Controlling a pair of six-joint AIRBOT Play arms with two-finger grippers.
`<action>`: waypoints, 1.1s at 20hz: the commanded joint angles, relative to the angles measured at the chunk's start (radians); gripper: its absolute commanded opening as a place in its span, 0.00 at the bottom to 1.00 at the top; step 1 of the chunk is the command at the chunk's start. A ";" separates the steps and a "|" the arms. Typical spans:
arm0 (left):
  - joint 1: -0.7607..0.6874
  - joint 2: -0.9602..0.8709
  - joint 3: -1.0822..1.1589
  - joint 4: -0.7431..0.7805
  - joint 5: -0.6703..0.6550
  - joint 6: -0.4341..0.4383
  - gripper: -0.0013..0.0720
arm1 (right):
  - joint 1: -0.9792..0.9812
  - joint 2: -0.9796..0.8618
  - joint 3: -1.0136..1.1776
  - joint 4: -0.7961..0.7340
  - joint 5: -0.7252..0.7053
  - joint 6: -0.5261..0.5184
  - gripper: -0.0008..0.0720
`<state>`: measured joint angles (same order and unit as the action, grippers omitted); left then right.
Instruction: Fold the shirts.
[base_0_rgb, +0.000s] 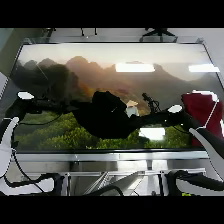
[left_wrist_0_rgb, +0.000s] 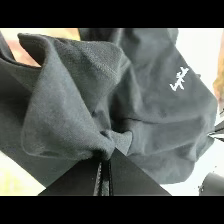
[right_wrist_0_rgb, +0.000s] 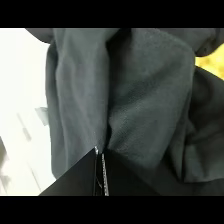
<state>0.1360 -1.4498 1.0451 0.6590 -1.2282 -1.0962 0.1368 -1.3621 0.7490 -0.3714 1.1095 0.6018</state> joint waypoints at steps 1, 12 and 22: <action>0.026 0.025 0.036 0.005 -0.027 0.000 0.03 | -0.034 0.029 0.005 0.027 0.020 0.001 0.04; 0.206 0.277 0.053 -0.289 -0.196 0.120 0.03 | -0.233 0.371 0.122 0.218 0.141 0.027 0.04; 0.097 0.666 0.637 -0.003 -0.107 -0.094 0.03 | -0.235 0.719 0.678 -0.175 0.058 0.217 0.04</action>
<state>0.2501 -0.8459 1.5471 0.4316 -1.3846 -1.0847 -0.0975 -0.6914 1.3342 -0.3328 1.2133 0.7193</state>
